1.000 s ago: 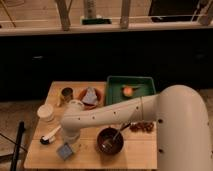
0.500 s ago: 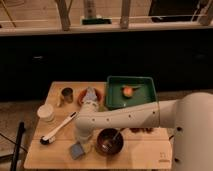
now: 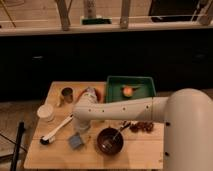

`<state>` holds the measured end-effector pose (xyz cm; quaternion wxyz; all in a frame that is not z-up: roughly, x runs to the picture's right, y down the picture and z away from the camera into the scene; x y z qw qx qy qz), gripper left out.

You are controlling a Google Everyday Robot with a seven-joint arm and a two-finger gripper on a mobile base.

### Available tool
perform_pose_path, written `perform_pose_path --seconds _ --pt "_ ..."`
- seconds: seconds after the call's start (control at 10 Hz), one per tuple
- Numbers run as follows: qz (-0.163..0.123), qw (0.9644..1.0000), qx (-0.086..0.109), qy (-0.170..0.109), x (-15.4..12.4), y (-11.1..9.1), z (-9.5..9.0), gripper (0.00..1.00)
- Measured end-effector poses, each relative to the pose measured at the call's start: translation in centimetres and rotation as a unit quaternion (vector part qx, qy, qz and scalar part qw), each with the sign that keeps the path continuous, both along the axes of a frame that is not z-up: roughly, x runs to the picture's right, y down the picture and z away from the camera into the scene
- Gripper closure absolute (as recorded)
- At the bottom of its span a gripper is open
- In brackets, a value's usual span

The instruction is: Wipe table surface with sponge

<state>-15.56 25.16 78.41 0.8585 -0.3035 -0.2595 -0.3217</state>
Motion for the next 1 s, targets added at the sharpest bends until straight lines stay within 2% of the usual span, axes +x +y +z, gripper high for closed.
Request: perform_pose_path --seconds 0.3,0.6,0.8,1.0 --pt "-0.024 0.999 -0.006 -0.037 -2.7 0.5 -0.6 1.0" --pt "-0.038 0.9974 -0.02 -0.057 -3.5 3.3 -2.4 1.0" --pt "-0.031 0.998 -0.027 -0.048 -2.1 4.6 -3.0 1.0" --pt "-0.01 0.9993 -0.028 -0.022 1.1 4.9 -2.9 1.0"
